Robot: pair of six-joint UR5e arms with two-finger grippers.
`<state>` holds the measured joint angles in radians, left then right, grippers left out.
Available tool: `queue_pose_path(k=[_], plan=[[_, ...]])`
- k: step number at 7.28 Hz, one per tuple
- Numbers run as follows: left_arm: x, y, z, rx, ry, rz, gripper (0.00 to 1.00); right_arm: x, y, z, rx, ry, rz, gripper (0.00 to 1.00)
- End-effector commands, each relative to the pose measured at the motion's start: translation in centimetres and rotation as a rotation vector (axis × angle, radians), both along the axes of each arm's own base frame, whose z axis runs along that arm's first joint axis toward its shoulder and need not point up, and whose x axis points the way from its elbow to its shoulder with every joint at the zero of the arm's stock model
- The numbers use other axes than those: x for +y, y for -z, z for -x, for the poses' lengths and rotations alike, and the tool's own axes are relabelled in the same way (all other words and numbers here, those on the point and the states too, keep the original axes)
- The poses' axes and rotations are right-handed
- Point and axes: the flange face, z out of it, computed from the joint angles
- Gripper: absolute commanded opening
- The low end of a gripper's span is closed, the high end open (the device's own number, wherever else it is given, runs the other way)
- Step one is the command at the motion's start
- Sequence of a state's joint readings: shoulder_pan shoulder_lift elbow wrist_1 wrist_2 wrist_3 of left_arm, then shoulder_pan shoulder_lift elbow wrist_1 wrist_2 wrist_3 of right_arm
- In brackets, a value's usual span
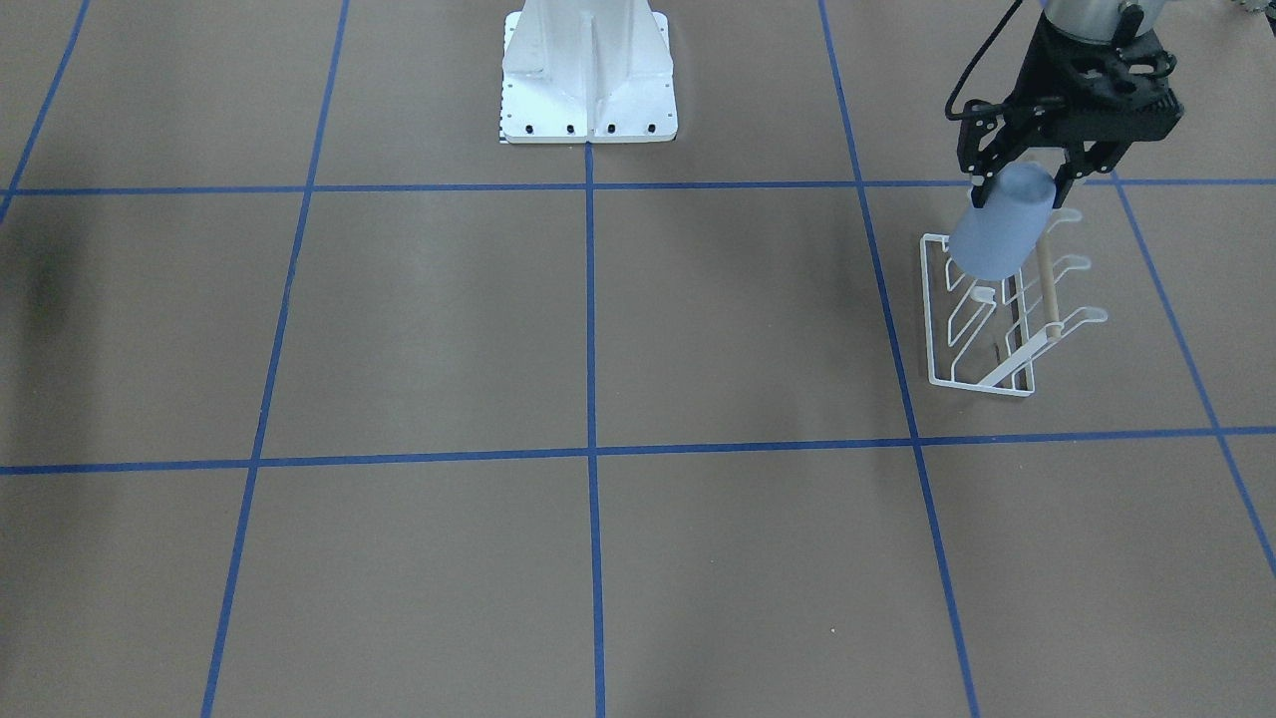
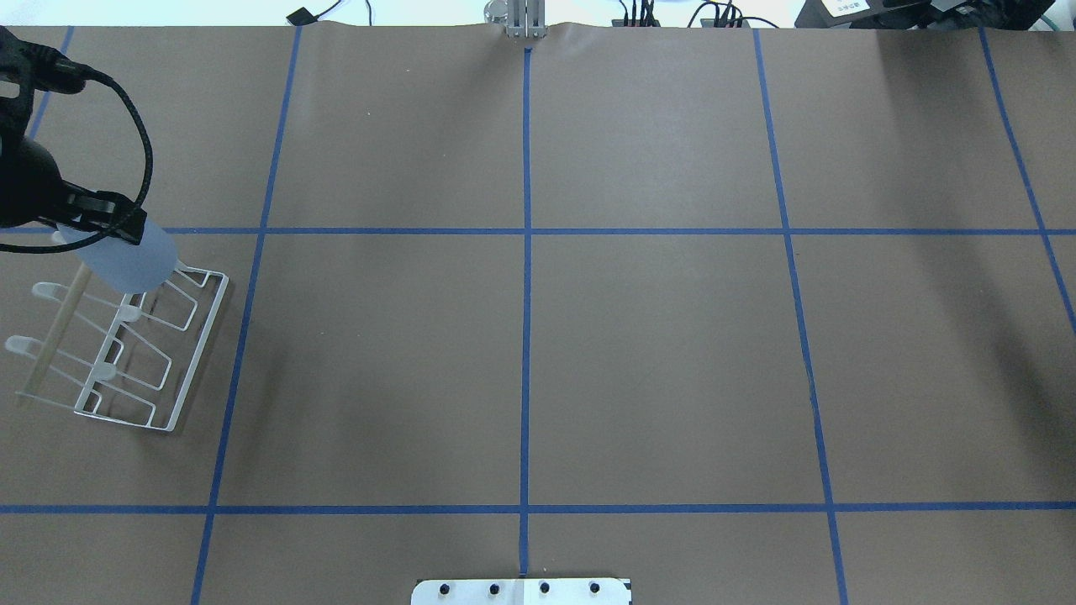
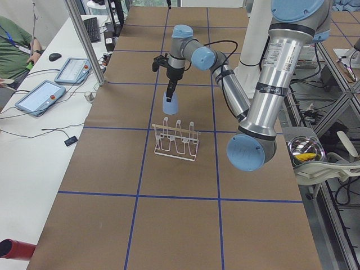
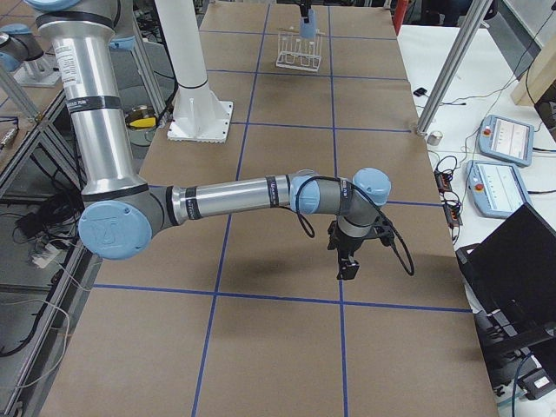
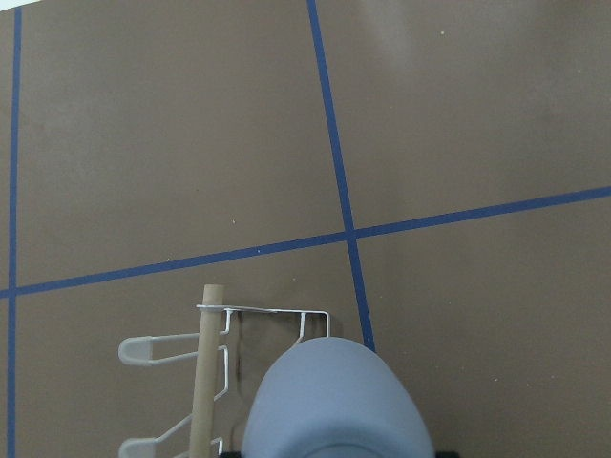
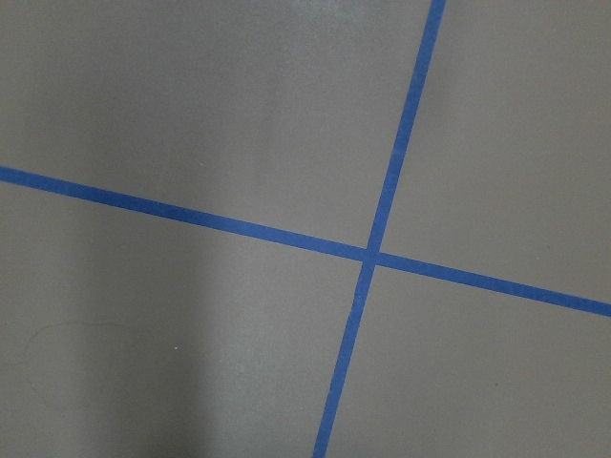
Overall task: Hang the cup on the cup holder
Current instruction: 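Carry the cup with the left gripper over the rack and lower it onto a peg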
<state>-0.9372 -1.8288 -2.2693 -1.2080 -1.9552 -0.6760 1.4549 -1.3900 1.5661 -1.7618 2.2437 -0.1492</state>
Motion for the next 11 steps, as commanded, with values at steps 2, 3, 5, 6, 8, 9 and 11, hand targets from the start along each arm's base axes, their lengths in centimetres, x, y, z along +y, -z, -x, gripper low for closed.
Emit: queue_pose_path(k=[2, 3, 5, 6, 8, 9, 11], plan=[[-2.0, -0.6, -1.2, -0.015, -0.015, 0.01, 0.0, -0.1, 0.2, -0.4, -0.009, -0.005, -0.006, 1.0], [-2.5, -1.2, -1.6, -0.018, -0.016, 0.013, 0.0, -0.1, 0.3, -0.5, -0.009, -0.003, -0.01, 1.0], [-3.2, -1.9, -2.1, -0.021, -0.017, 0.015, 0.0, -0.2, 0.4, -0.8, -0.011, -0.009, -0.012, 1.0], [-3.4, -2.3, -2.2, -0.028, -0.034, 0.004, 0.0, -0.3, 0.4, -0.9, -0.011, -0.011, -0.013, 1.0], [-3.5, -2.9, -2.3, -0.034, -0.037, 0.014, 0.0, -0.3, 0.5, -1.2, -0.013, -0.017, -0.015, 1.0], [-3.6, -3.3, -2.4, -0.039, -0.038, 0.022, 0.0, -0.3, 0.8, -1.3, -0.013, -0.019, -0.021, 1.0], [-4.9, -5.0, -3.4, -0.048, -0.051, 0.028, 0.0, -0.2, 1.2, -1.5, -0.013, -0.022, -0.03, 1.0]])
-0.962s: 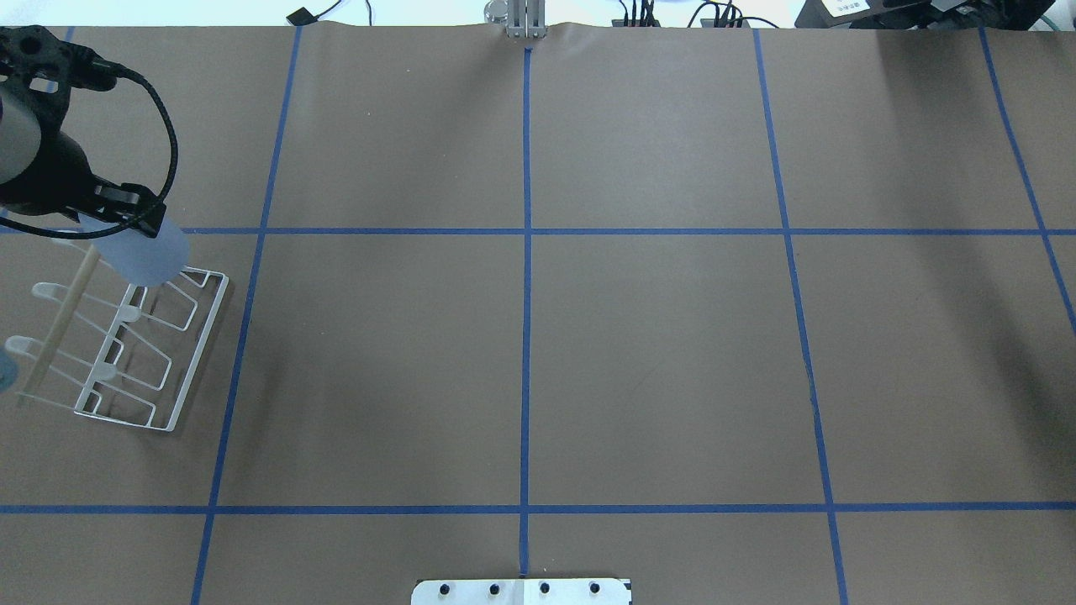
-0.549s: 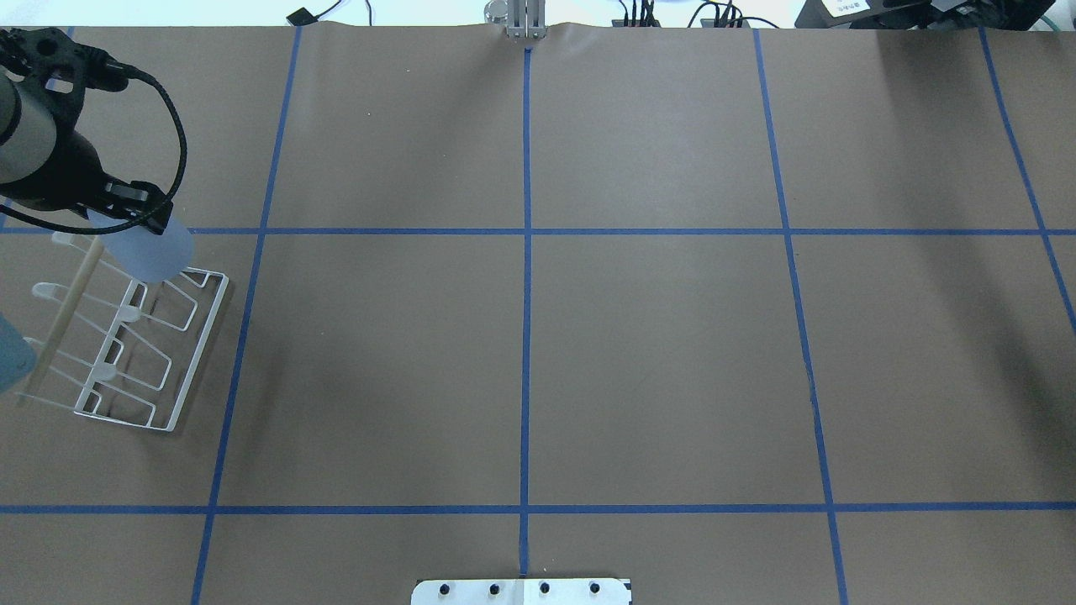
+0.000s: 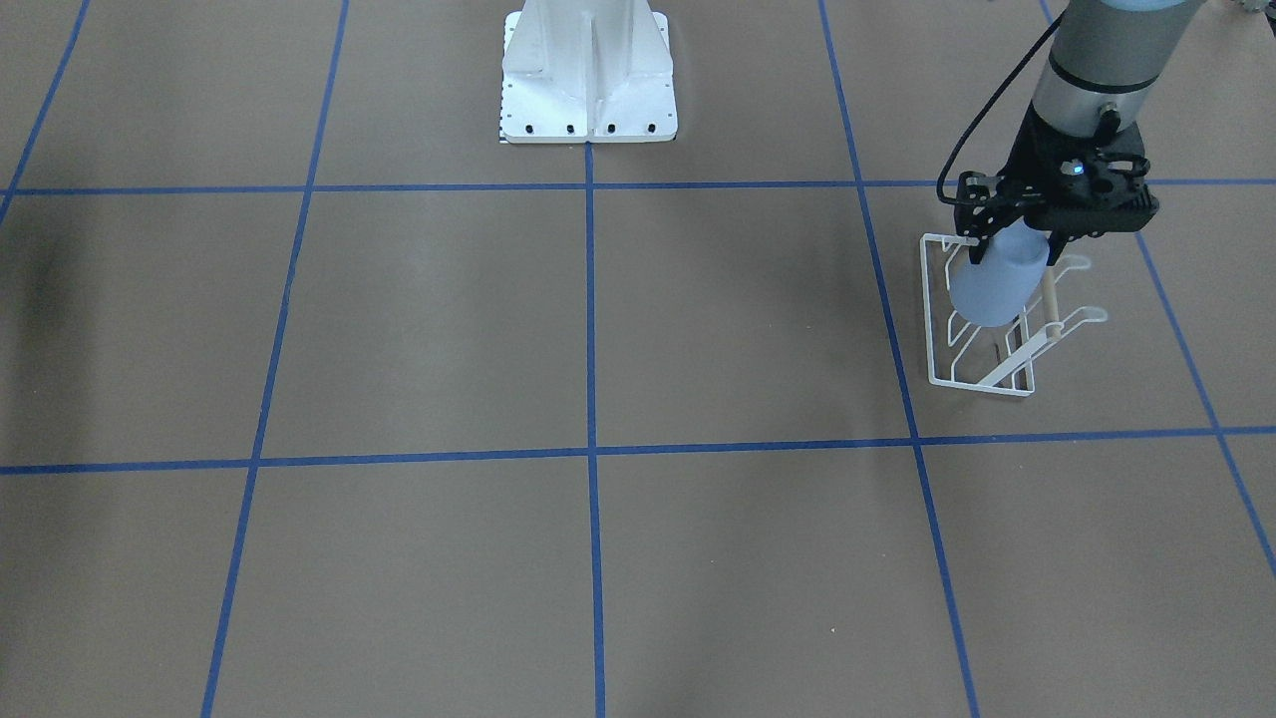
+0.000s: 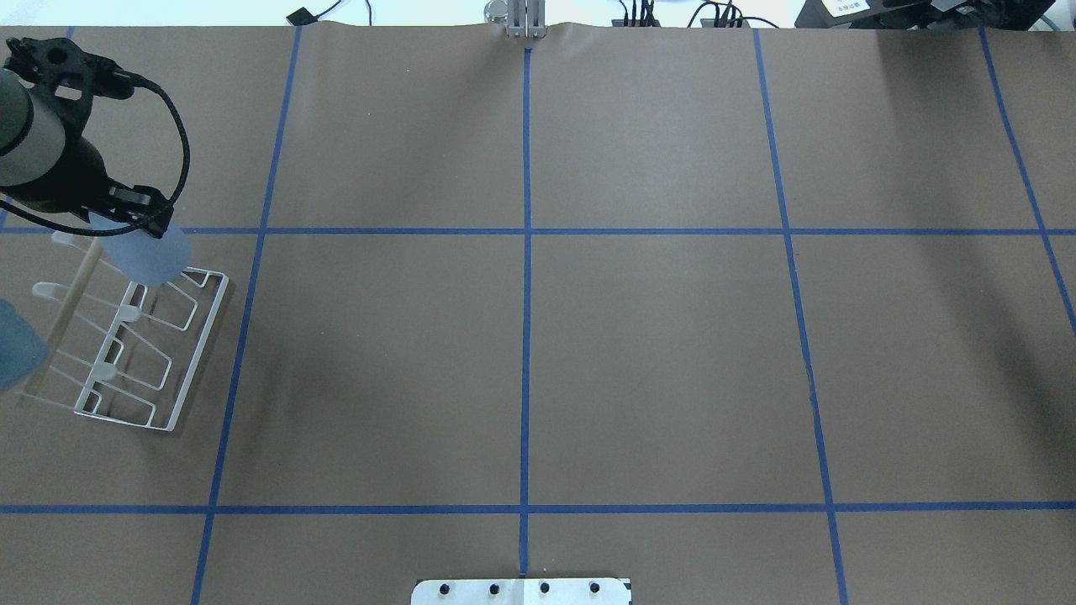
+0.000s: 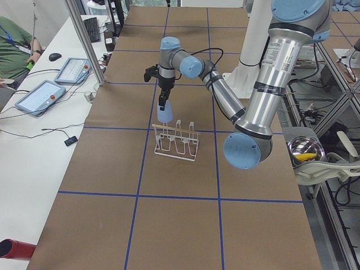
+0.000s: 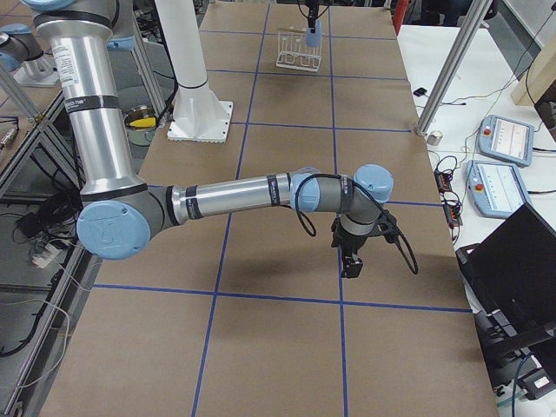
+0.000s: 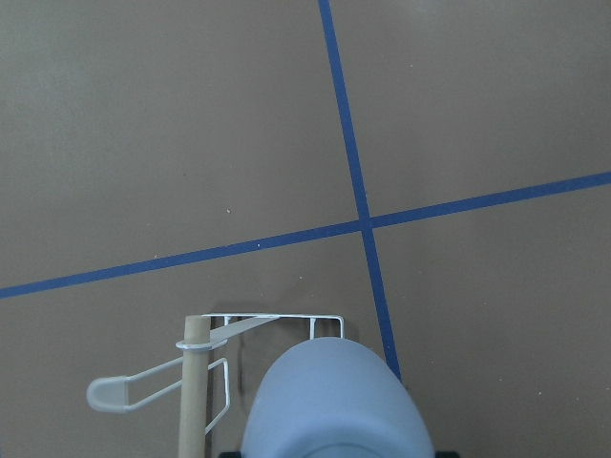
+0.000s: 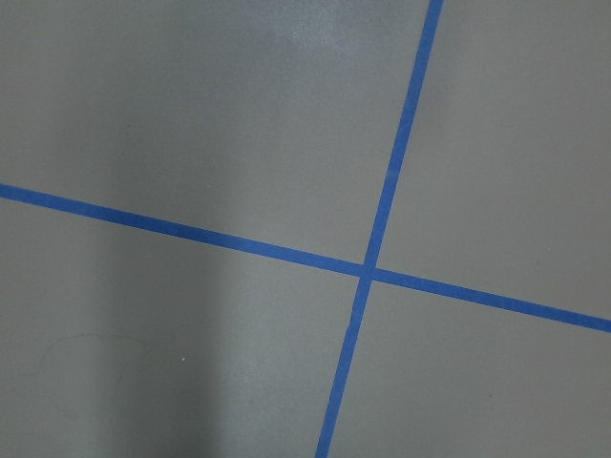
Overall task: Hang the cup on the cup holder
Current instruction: 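Carry the cup with the left gripper over the rack and lower it onto a peg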
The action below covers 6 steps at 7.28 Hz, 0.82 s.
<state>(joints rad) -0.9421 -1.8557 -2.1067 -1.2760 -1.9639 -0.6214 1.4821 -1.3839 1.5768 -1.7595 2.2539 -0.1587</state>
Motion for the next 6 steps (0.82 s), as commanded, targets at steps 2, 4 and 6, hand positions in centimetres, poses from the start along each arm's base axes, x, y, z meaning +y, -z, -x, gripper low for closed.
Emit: queue_pose_path(k=[2, 4, 6], plan=[[-1.3, -2.1, -1.6, 0.013, -0.03, 0.037, 0.0, 0.3, 0.2, -0.2, 0.002, -0.011, 0.001, 1.0], [-1.8, -3.5, -1.9, -0.004, -0.03, 0.062, 0.43, 0.6, -0.2, -0.2, 0.006, -0.009, 0.006, 1.0], [-1.5, -3.7, -1.6, 0.0, -0.03, 0.048, 0.98, 0.5, 0.0, -0.6, 0.008, -0.015, 0.001, 1.0]])
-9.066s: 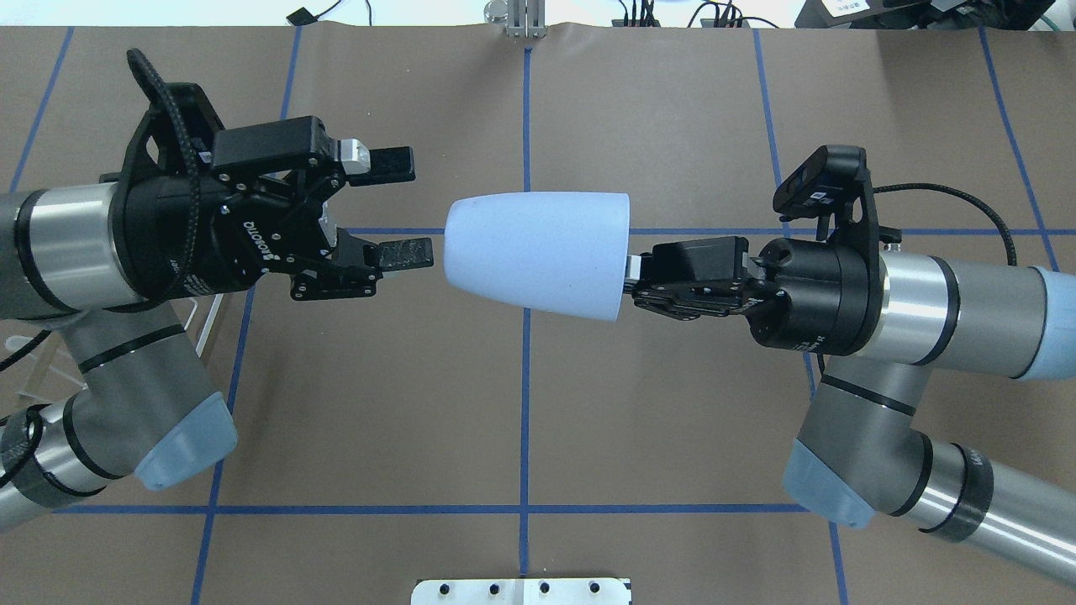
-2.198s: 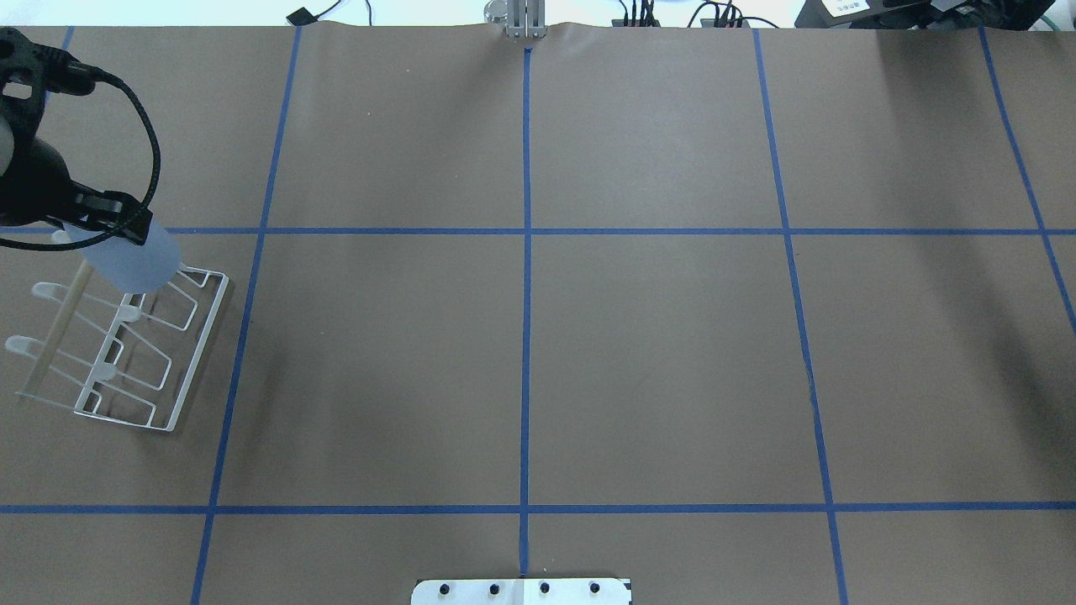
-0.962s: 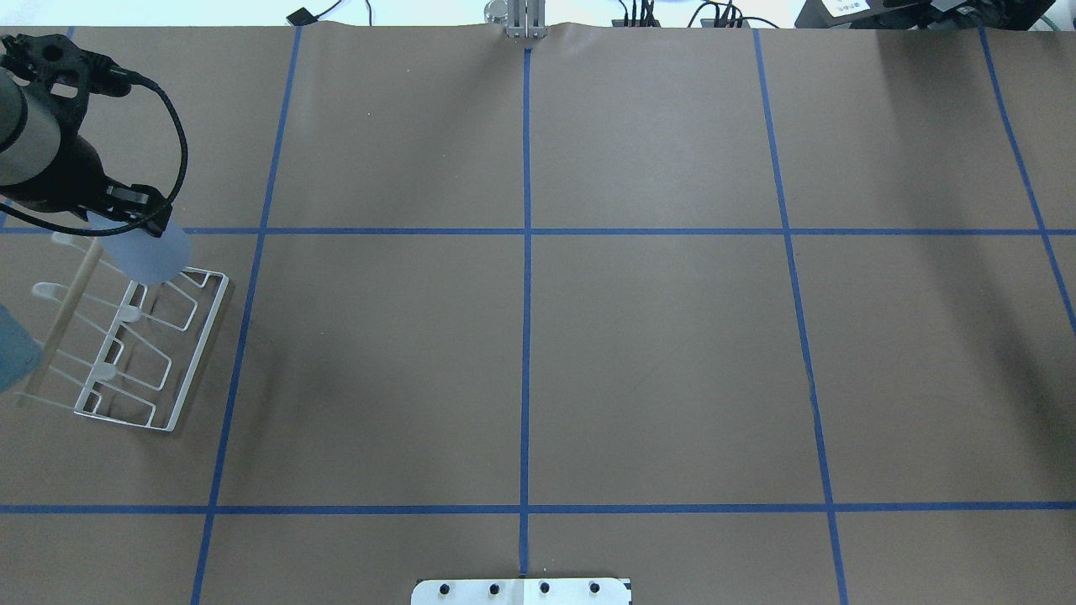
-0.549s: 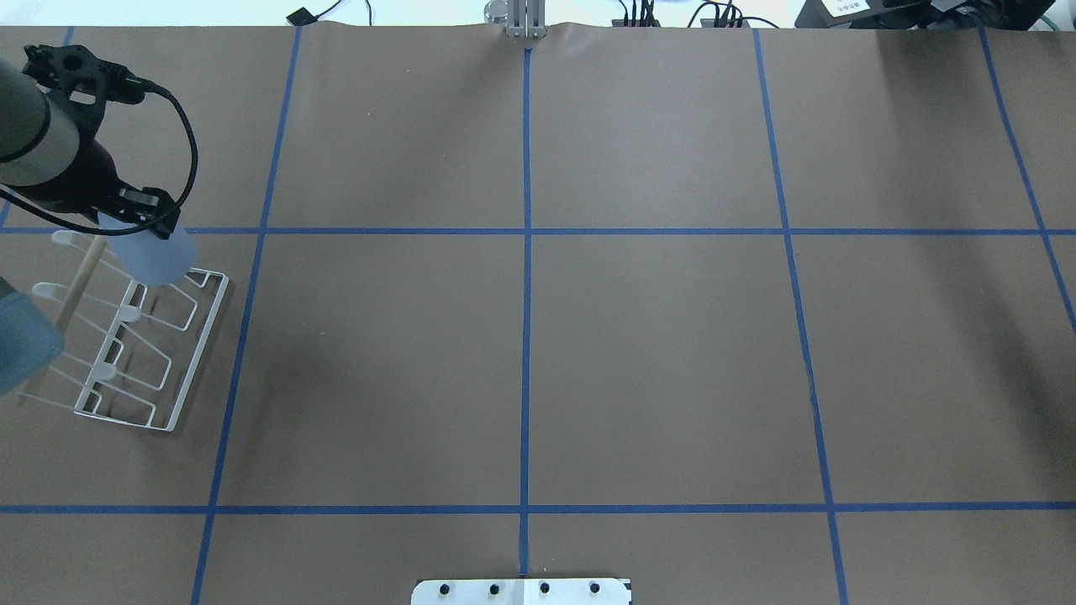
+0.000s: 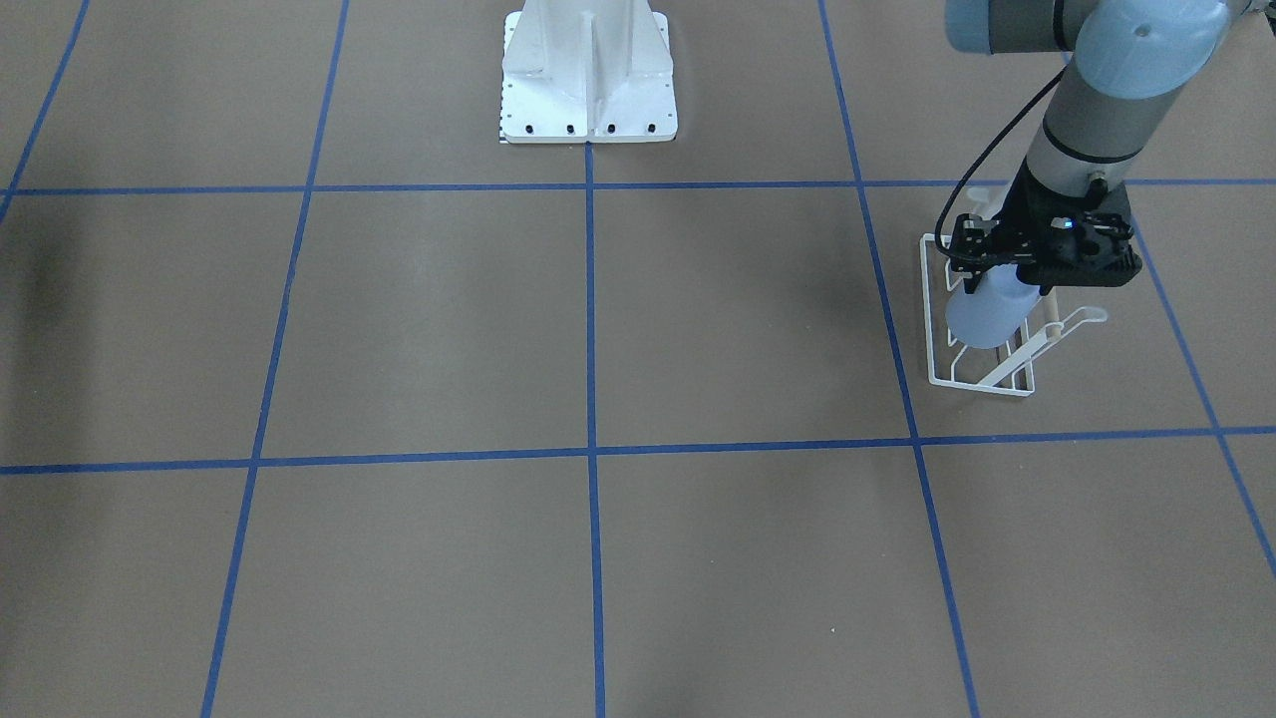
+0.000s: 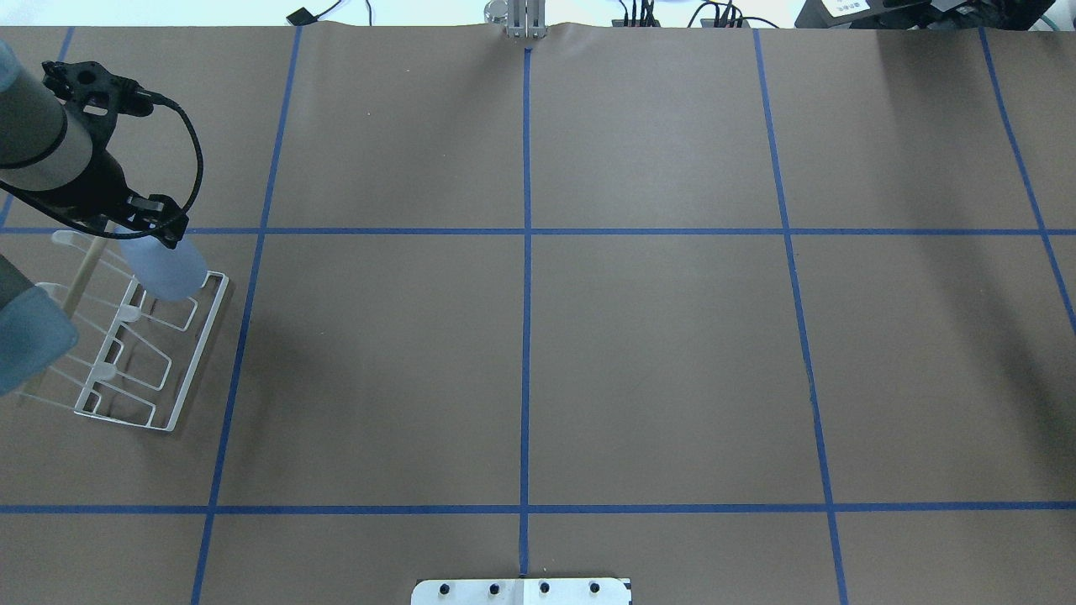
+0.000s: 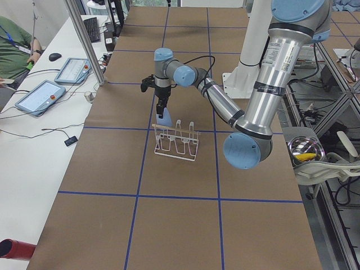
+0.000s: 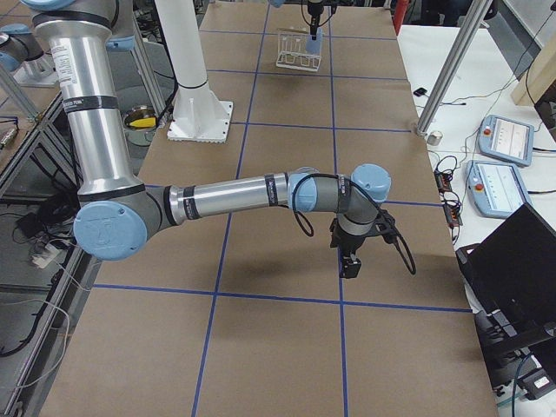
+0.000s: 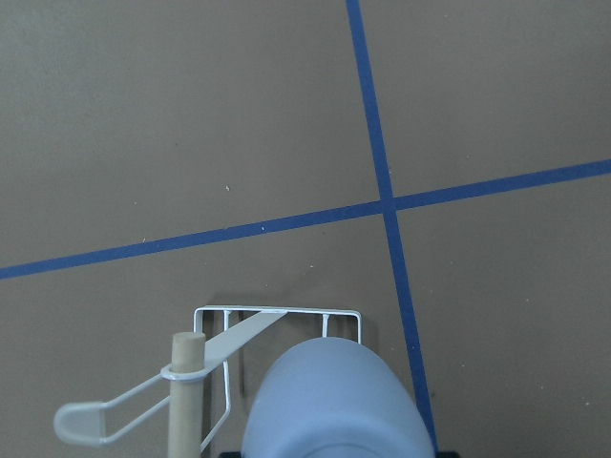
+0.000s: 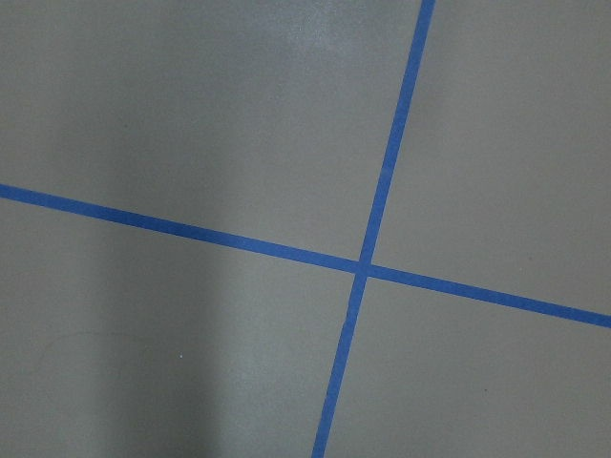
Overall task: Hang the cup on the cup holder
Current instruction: 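Release the cup on the rack and raise the left gripper away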
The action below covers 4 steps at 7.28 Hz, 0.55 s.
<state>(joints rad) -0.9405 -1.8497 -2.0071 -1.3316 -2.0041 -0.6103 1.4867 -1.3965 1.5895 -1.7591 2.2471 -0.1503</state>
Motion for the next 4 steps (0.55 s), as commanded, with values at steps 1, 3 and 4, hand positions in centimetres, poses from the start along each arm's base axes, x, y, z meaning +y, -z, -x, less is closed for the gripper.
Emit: queue_pose_path(k=[1, 3, 4], plan=[[0.3, 0.4, 0.5, 0.003, -0.007, -0.026, 0.98, 0.1, -0.1, -0.5, 0.003, -0.008, -0.001, 1.0], [-0.1, 1.4, 3.5, 0.009, -0.008, -0.069, 0.98, 0.4, -0.6, -2.4, -0.004, -0.048, 0.017, 1.0], [-0.6, 0.6, 5.9, 0.002, -0.005, -0.069, 0.98, 0.7, -0.8, -3.4, -0.02, -0.068, 0.025, 1.0]])
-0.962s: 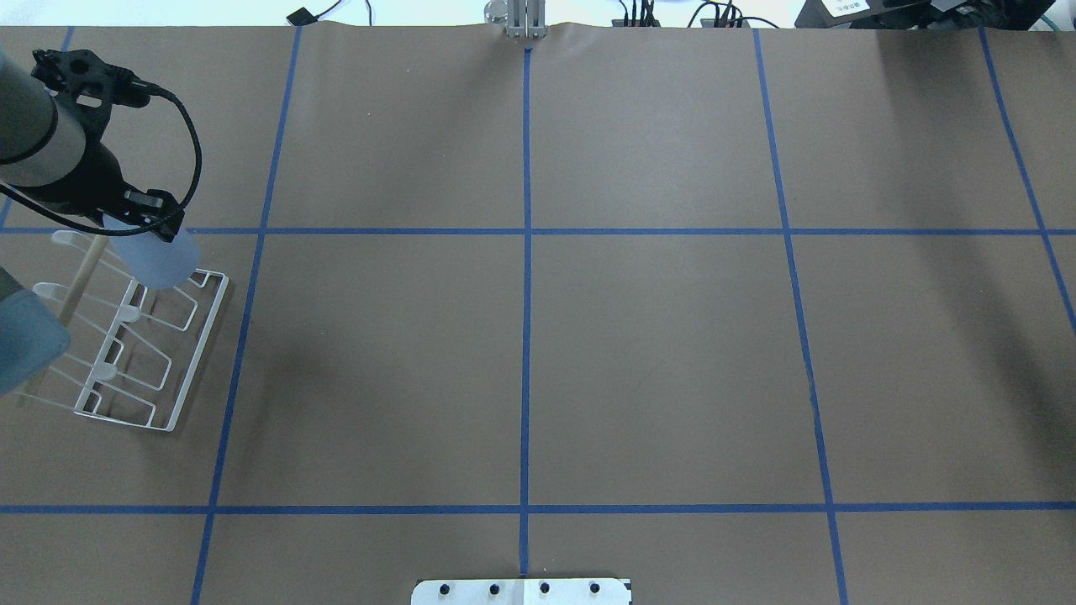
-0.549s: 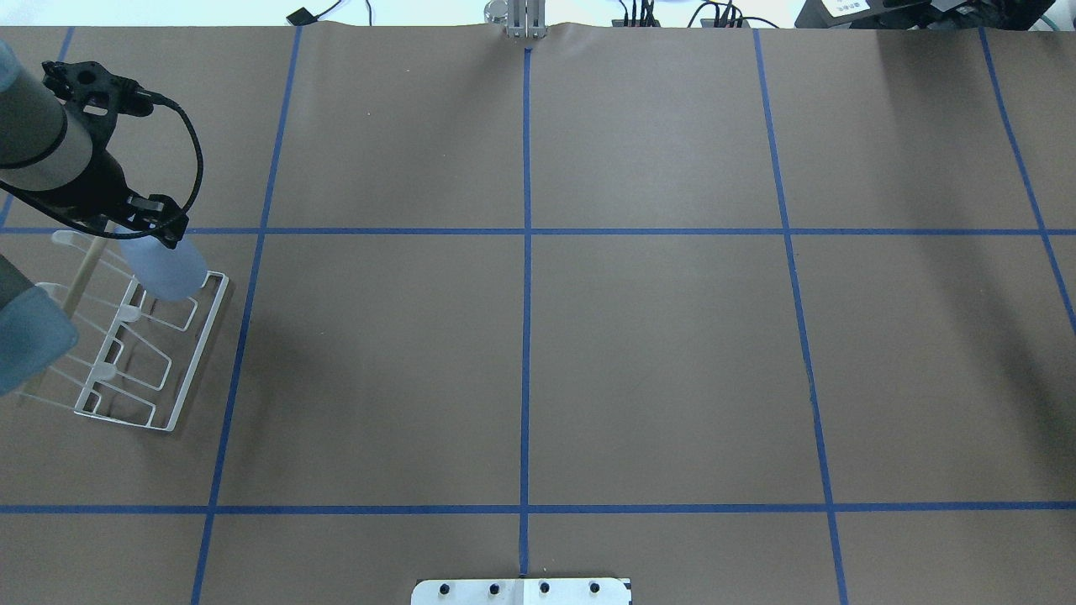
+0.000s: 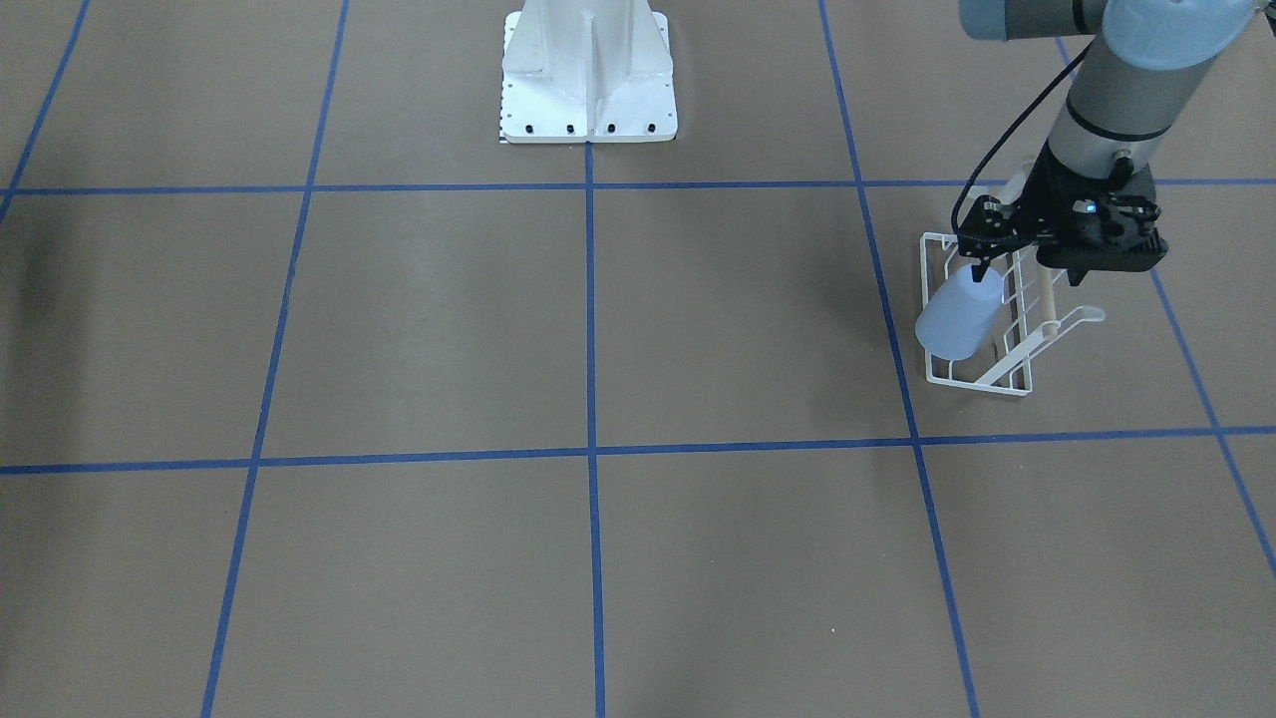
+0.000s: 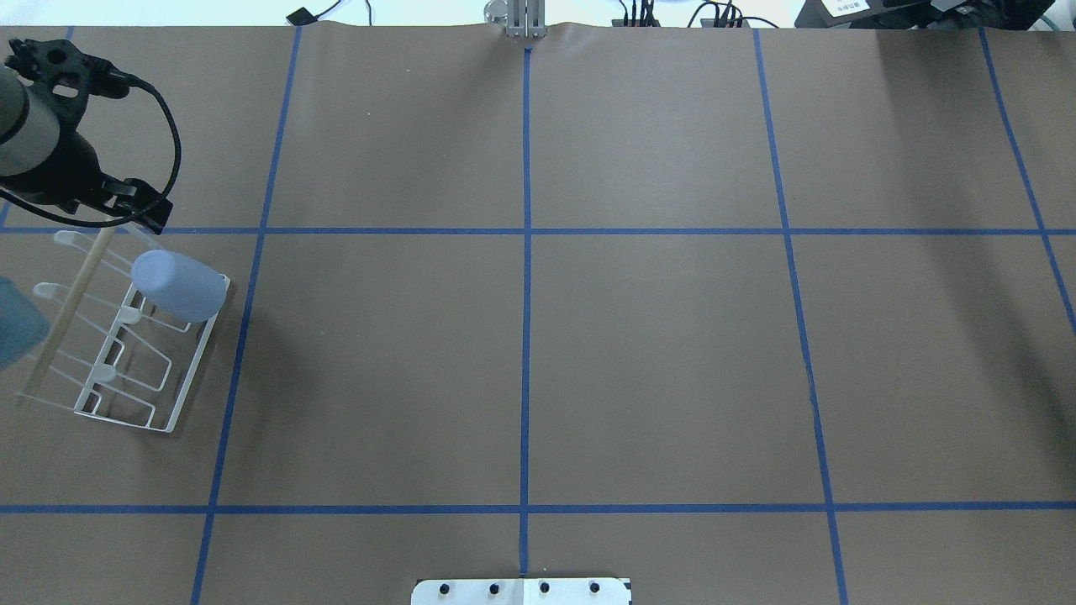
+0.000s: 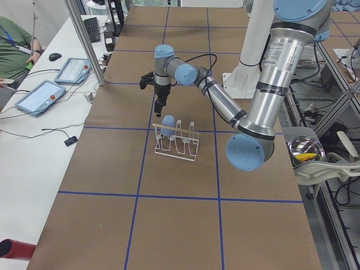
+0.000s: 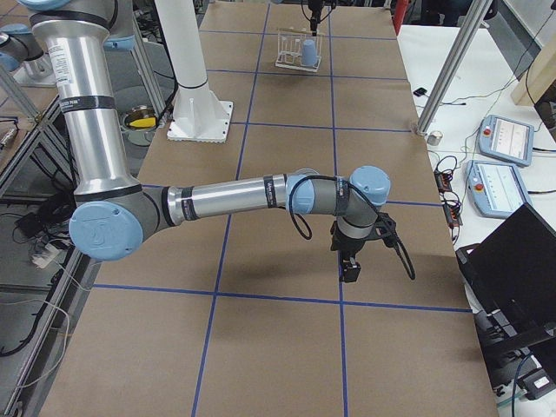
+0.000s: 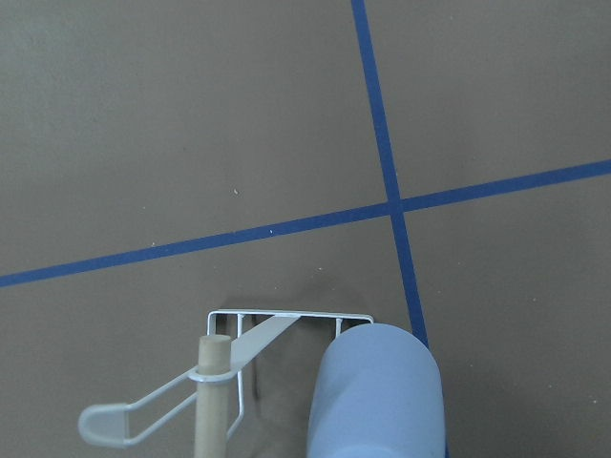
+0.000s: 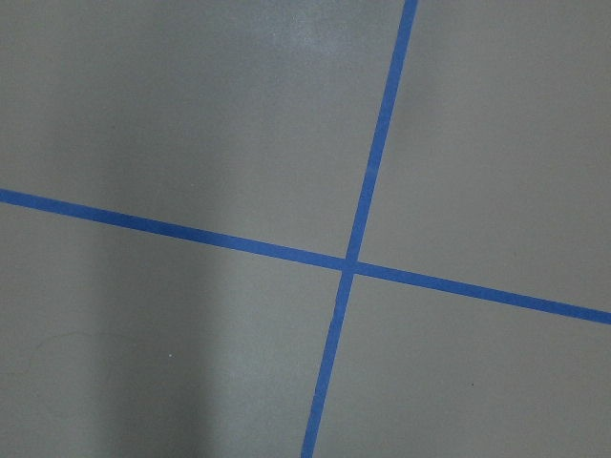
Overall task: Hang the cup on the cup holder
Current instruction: 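Release the cup on the rack and raise the left gripper away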
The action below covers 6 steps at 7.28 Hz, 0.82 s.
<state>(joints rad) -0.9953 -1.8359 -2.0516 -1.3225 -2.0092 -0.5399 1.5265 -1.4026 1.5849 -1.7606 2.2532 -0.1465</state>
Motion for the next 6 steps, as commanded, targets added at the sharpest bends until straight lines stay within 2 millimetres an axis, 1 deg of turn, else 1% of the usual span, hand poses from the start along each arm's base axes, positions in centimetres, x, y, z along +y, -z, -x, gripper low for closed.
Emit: queue_pose_path(k=[1, 2, 3, 4, 5, 6], plan=[[-1.0, -0.9, 5.0, 0.036, 0.02, 0.024, 0.98, 1.1, -1.0, -1.8, -0.039, -0.038, 0.025, 1.0], [-1.1, -2.4, 7.1, 0.021, -0.008, 0.002, 0.98, 1.4, -1.5, -2.1, -0.039, -0.044, 0.035, 1.0], [-1.1, -4.5, 9.8, 0.0, -0.046, -0.021, 0.98, 2.0, -2.3, -2.4, -0.038, -0.049, 0.049, 1.0], [-0.6, -6.6, 10.7, -0.009, -0.048, 0.009, 0.98, 2.9, -3.3, -2.5, -0.033, -0.051, 0.068, 1.0], [-1.1, -8.3, 12.4, -0.018, -0.014, 0.043, 0.98, 3.2, -3.7, -2.5, -0.032, -0.053, 0.078, 1.0], [-1.3, -8.7, 13.5, -0.021, 0.005, 0.051, 0.98, 3.2, -3.7, -2.7, -0.032, -0.057, 0.077, 1.0]])
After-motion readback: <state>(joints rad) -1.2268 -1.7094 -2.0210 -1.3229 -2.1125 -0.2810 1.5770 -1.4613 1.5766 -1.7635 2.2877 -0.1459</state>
